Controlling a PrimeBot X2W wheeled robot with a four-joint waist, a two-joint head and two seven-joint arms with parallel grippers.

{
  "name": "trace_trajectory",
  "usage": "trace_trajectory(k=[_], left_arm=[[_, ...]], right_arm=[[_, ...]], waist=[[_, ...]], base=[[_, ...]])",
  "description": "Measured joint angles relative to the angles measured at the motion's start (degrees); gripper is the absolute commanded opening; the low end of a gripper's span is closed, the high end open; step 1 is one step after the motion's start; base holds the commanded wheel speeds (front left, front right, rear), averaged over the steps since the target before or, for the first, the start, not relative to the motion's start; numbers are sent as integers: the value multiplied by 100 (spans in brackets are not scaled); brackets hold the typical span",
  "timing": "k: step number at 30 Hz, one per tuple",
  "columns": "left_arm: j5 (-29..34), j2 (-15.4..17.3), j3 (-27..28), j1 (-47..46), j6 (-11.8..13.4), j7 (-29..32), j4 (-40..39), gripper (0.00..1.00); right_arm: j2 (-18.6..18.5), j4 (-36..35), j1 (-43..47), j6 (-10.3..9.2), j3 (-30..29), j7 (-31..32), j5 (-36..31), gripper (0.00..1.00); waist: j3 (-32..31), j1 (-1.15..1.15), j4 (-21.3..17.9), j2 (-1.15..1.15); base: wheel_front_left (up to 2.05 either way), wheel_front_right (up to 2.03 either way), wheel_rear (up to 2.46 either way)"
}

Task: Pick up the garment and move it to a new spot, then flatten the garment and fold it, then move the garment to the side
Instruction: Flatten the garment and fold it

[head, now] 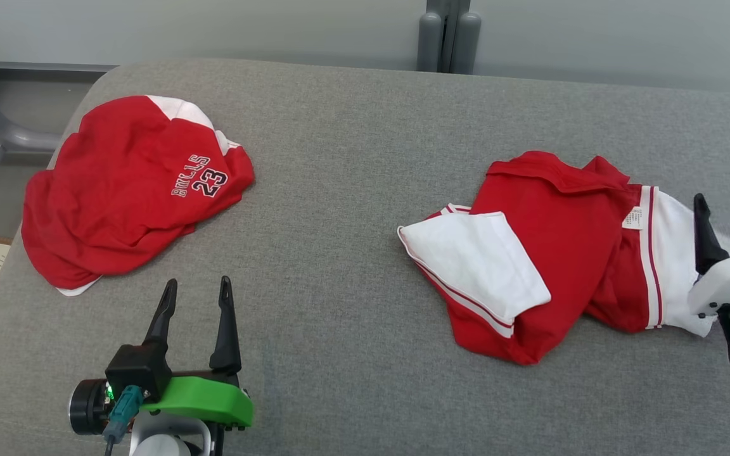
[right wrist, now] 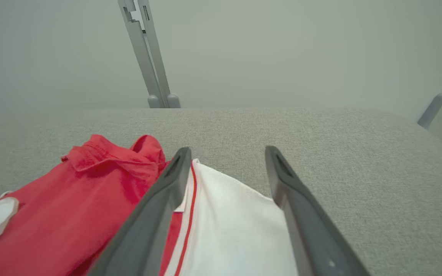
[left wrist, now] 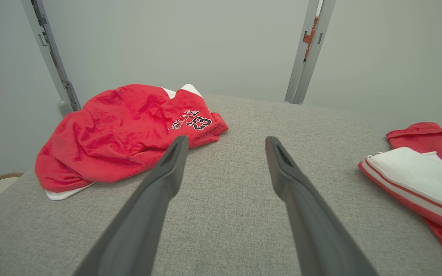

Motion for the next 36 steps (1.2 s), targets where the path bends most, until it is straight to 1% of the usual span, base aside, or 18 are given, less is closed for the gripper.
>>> trace_trajectory(k=[5,10,15,22,23,24,25,31,36], left_arm=[[2,0,-4,-2,-8,0,18,100],[2,0,-41,-7,-21,0,15,100],[-11,0,-104,-23,-19,0,7,100],[-54,0,-170,-58,4,0,8,100],[-57,0,-175,-58,7,0,8,100],[-58,0,-179,-58,7,0,8,100],[-60,0,-186,-59,7,0,9,100],[-73,0,-225,-82,7,0,25,100],[-68,0,-197,-84,8,0,46,100]], right_arm=[[212,-100,-175,0,289,0,-151,100],[313,143,-456,0,678,79,-166,100],[280,643,-775,0,988,229,-169,100],[255,1435,-933,0,1230,288,67,100],[278,1492,-937,0,1257,287,131,84],[299,1549,-942,0,1304,286,191,32],[309,1582,-949,0,1351,275,233,0],[297,1627,-1157,0,1590,124,444,0],[326,1284,-1324,0,1778,23,526,0]], waist=[[-17,0,37,0],[-4,0,121,0],[60,0,237,0],[145,0,415,0],[152,0,431,0],[160,0,448,0],[168,0,463,0],[181,0,522,0],[122,0,527,0]], base=[[0,0,0],[0,0,0],[0,0,0],[0,0,0],[0,0,0],[0,0,0],[0,0,0],[0,0,0],[0,0,0]])
